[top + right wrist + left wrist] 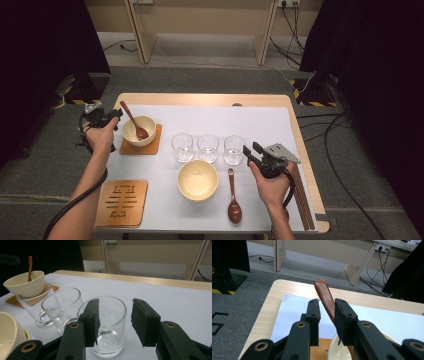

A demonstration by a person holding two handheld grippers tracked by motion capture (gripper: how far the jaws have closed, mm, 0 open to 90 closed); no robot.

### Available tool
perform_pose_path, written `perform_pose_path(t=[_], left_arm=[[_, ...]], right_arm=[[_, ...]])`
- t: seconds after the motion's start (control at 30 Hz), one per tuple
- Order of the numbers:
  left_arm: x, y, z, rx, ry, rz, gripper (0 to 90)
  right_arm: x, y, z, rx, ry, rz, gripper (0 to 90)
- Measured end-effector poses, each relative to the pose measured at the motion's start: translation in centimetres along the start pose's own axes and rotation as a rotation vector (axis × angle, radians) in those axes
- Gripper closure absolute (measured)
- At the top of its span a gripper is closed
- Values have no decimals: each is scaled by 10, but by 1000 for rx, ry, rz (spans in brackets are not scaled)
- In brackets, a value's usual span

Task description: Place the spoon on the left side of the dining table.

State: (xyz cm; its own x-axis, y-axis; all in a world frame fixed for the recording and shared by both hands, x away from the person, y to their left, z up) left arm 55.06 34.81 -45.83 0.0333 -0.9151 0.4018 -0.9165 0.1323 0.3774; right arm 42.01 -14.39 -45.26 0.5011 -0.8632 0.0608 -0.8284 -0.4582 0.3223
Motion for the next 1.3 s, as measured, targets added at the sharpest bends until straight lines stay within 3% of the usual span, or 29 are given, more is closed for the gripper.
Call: perform_pose_path(t=[0.4,0.83,1.3], left_arm=[[9,14,7,-9,-47,35,716],[20,37,11,10,-87,76,570],[20,50,11,28,-118,70,534]], right_arm=[[1,-2,2,-26,3,4,595],[10,-6,8,-70,-15,9,610],[21,-1,10,-92,-20,24,607]])
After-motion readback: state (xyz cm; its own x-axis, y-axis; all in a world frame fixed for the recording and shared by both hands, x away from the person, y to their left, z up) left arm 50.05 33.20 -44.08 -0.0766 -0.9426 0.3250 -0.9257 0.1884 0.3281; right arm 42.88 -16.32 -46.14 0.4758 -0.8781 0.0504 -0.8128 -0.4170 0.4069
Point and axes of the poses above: each handheld gripper's, and its own axes: y roughly backward along the jaws, z roughly out of its underside, x roughly to its right, the point moved 6 cm from there along -y, roughly forward along the jaws, and after that the axes turned 10 degrees about y, right-handed, at the moved point
